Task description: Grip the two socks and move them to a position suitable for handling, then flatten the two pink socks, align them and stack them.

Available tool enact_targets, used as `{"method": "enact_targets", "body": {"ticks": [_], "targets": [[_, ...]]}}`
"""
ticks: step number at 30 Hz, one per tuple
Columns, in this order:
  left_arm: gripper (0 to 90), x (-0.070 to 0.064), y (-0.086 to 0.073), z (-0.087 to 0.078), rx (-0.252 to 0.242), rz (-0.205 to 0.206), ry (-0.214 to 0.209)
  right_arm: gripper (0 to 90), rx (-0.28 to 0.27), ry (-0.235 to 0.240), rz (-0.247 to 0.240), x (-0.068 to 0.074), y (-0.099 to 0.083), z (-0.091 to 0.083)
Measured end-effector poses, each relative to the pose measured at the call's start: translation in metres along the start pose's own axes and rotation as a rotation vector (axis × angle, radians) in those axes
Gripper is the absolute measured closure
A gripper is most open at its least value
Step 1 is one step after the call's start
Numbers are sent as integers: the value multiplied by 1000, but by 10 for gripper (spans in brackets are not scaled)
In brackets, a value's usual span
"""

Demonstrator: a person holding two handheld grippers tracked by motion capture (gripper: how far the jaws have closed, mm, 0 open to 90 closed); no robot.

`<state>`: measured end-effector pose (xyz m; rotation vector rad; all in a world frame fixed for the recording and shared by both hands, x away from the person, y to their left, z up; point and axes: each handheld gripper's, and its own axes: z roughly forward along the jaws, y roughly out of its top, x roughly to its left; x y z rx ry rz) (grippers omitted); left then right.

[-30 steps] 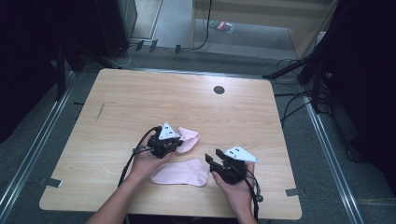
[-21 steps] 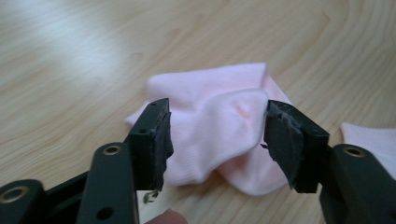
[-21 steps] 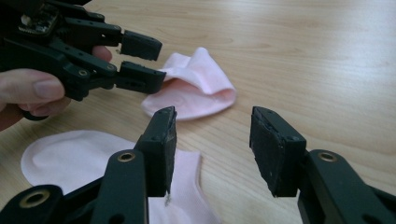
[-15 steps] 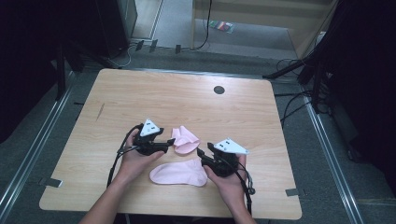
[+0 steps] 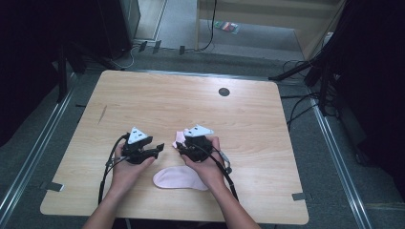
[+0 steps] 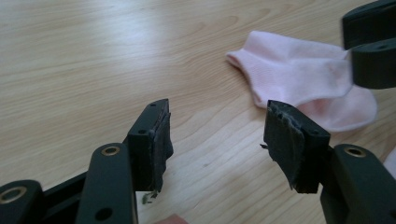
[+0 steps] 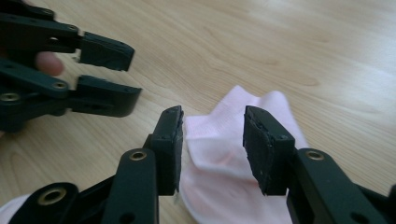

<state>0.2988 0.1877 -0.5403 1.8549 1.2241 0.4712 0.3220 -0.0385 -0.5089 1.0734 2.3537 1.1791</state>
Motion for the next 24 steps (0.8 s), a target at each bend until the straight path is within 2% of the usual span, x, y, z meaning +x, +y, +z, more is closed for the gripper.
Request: {"method": "enact_targets", "body": {"ticks": [2, 5, 8, 11, 13, 16, 19, 24], "targets": [[432, 4, -3, -2, -5, -29, 2, 574, 35, 12, 33, -2, 5, 14], [438, 9, -3, -5, 3, -40, 9, 561, 59, 2, 60, -1, 11, 29], [447, 12, -3, -8, -6, -49, 4, 556, 85, -4, 39, 4, 13, 38], [455, 13, -3, -9, -12, -62, -3, 547, 125, 4, 40, 6, 9, 48], [457, 12, -3, -8, -12, -66, -6, 561, 145, -23, 2, 9, 7, 52], [461, 10, -2, -7, -11, -62, -11, 689, 165, -88, -37, 11, 6, 52], [463, 7, -2, -5, -9, -61, -25, 884, 141, -79, -3, 7, 8, 48], [469, 0, 2, -1, 4, -50, -55, 897, 66, -27, 70, 0, 14, 32]]}}
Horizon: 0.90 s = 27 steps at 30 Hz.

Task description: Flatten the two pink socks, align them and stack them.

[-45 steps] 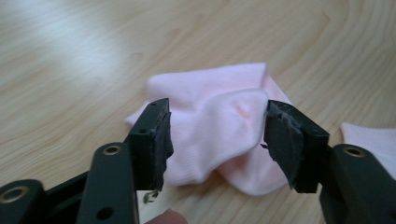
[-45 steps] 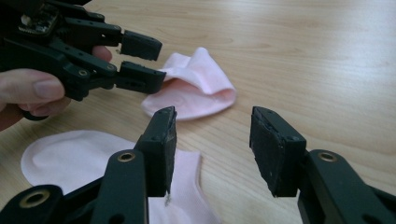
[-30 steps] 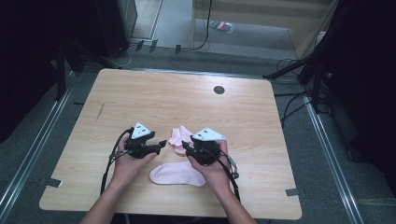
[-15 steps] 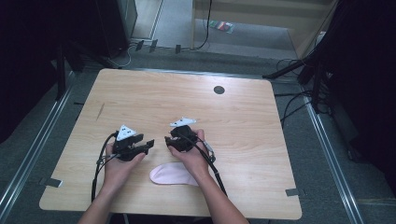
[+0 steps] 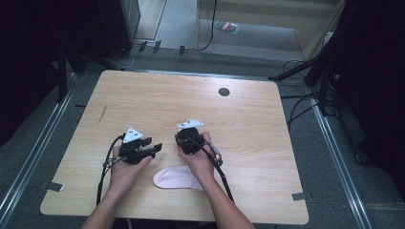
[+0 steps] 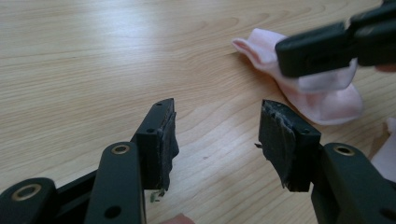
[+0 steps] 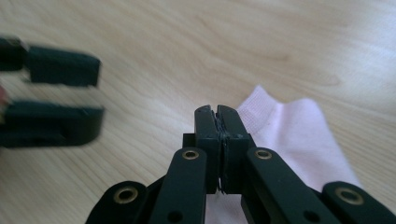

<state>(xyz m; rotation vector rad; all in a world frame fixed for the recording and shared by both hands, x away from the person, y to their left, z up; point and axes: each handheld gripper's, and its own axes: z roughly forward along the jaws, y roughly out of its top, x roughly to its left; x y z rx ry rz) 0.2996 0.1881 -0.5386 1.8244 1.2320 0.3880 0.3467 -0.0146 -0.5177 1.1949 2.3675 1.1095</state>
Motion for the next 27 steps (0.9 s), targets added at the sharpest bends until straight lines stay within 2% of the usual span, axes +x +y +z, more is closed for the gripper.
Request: {"method": "enact_targets", "body": {"ticks": [1, 4, 8, 11, 14, 17, 19, 21, 24, 25, 27], "targets": [[469, -2, 1, 1, 1, 6, -4, 898, -24, 14, 19, -2, 2, -5], [470, -8, 4, 2, -1, 11, -29, 899, -76, 20, 32, -5, 5, -18], [469, -24, 9, 11, 15, 31, -68, 898, -136, 31, 68, -12, 8, -32], [549, -38, 13, 19, 47, 68, -118, 898, -161, 50, 117, -21, 6, -40], [557, -54, 19, 27, 66, 98, -133, 898, -169, 70, 164, -31, 4, -44], [565, -66, 24, 39, 105, 140, -109, 898, -188, 81, 201, -40, 2, -47], [570, -72, 26, 47, 124, 158, -77, 898, -199, 87, 225, -45, 2, -50], [630, -74, 28, 53, 136, 172, -33, 899, -206, 94, 252, -49, 2, -53], [683, -77, 29, 56, 148, 181, 2, 898, -229, 93, 272, -57, 1, -58], [715, -78, 29, 57, 159, 199, 12, 899, -233, 97, 291, -60, 0, -60], [783, -78, 30, 58, 182, 197, 8, 900, -245, 119, 330, -66, -2, -62]]}}
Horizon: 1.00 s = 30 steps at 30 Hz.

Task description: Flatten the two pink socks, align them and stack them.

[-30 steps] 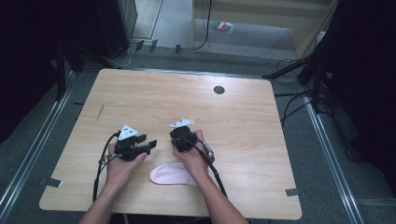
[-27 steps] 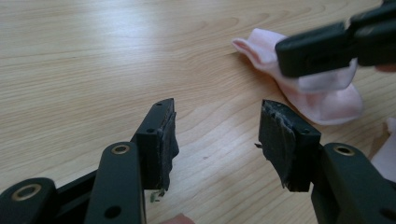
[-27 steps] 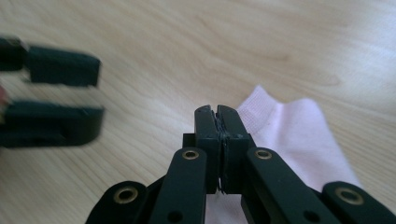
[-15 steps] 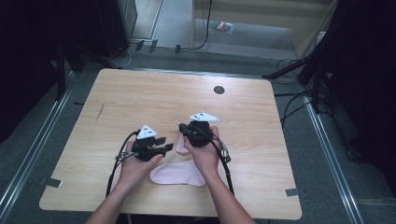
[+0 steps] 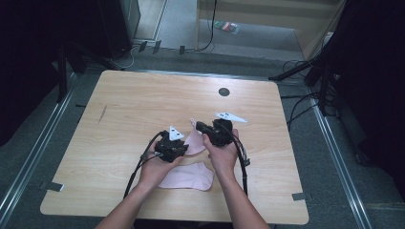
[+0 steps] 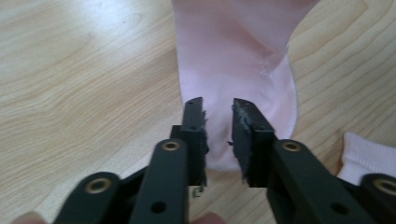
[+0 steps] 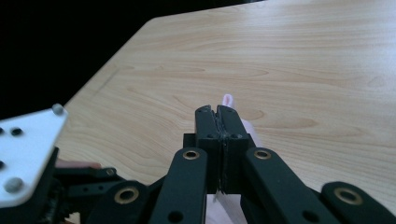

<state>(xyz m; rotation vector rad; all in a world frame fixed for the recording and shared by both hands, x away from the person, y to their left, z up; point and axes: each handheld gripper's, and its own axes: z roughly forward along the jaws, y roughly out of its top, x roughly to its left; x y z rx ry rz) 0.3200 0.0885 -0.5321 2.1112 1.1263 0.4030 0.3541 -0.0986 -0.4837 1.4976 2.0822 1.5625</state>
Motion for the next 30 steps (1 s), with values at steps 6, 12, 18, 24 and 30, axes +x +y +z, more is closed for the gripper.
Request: {"method": "enact_targets", "body": {"ticks": [6, 12, 18, 24, 30], "targets": [[900, 5, 0, 1, 64, 22, -22, 900, -36, -37, 28, -14, 1, -11], [900, 19, -3, -10, 68, 46, 1, 900, -58, -86, 49, -33, -3, -22], [900, 34, -6, -18, 64, 28, 13, 900, -22, -122, 80, -50, -19, -27], [900, 31, -3, -18, 12, -53, -45, 900, -18, -151, 134, -64, -31, -30], [900, 30, 0, -19, -31, -97, -46, 898, -20, -202, 141, -74, -38, -33]]}}
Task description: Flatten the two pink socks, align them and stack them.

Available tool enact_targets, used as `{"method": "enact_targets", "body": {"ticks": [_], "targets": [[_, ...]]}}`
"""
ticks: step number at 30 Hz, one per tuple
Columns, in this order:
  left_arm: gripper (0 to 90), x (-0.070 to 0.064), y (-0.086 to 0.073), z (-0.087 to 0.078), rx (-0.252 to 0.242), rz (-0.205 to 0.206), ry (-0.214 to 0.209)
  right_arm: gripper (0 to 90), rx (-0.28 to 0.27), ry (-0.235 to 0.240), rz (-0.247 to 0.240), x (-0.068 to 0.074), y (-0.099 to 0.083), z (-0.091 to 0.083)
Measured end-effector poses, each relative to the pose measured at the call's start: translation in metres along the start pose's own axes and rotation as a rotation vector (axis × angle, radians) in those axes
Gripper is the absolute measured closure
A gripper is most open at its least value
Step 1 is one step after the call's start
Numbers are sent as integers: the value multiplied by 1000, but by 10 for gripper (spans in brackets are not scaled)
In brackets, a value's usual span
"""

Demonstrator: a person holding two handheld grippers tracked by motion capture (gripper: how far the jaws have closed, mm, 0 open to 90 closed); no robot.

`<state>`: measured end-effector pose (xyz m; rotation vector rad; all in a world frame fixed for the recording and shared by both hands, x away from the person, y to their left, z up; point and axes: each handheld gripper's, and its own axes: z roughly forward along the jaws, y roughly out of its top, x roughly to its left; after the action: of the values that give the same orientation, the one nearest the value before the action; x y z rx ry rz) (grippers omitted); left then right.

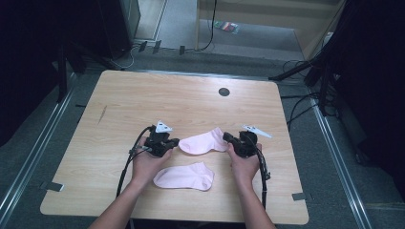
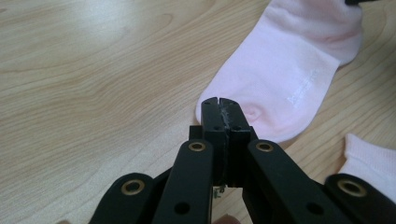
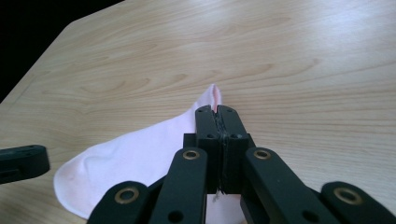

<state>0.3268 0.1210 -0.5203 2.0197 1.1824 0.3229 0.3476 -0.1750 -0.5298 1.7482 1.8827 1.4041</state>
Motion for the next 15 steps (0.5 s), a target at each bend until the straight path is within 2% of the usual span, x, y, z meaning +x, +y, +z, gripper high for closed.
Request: {"method": "enact_targets", "body": {"ticks": [3, 5, 6, 8, 11, 12, 13, 15], "targets": [[900, 0, 0, 0, 0, -8, 15, 865, -8, -41, -9, -8, 0, 0], [895, 2, 0, 0, -2, -21, 44, 795, -13, -73, -14, -13, 1, 0], [859, 2, 0, -1, -6, -28, 62, 754, -16, -90, -15, -17, 2, 0], [801, 4, 1, -1, -21, -54, 74, 699, -29, -91, -2, -22, 3, -2], [700, 3, 3, -1, -45, -84, 77, 631, -46, -105, -16, -25, 5, -5], [670, 2, 4, -1, -53, -90, 66, 606, -42, -101, -29, -24, 5, -5], [645, 0, 4, 0, -57, -93, 53, 580, -35, -102, -39, -23, 5, -4], [614, -4, 4, 3, -59, -75, 72, 549, -9, -96, -66, -21, 5, -1]]}}
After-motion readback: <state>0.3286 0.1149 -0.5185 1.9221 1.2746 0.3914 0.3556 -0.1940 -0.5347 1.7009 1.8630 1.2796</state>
